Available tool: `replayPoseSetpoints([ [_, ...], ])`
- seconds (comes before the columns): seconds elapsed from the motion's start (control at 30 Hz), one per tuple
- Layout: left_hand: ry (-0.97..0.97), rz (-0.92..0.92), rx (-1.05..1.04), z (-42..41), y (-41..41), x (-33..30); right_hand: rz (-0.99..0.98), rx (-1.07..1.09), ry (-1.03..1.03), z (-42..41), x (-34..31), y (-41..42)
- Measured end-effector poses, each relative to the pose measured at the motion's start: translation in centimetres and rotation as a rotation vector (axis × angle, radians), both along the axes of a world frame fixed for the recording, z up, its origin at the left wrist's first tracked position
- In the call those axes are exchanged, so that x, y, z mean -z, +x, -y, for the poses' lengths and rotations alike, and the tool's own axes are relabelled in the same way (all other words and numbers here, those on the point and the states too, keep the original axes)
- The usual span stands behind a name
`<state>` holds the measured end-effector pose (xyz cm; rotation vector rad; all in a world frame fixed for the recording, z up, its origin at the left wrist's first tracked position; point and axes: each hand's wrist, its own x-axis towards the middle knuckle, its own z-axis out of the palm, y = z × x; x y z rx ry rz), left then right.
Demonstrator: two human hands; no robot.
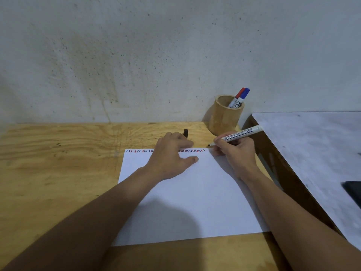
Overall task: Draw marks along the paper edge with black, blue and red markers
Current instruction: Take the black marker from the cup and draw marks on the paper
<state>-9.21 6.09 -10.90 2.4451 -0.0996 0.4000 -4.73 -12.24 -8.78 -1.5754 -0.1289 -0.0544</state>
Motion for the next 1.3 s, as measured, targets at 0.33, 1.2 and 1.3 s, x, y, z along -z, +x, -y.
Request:
replayPoseSetpoints([
  [0.33, -0.32, -0.146, -0.247, 0.4, 4.8, -2.3, -0.151, -0.024, 0.225, -0.4, -1.6, -0.6],
  [1.2, -1.247, -0.405, -0.043, 0.6, 1.6, -6.5, 0.009, -0.126, -0.086, 0.2, -4.9, -0.4],
  [1.3, -1.256, -0.367, -0.039, 1.1, 1.4, -6.8, -0.001, -0.119, -0.07, 0.4, -5.0, -0.2],
])
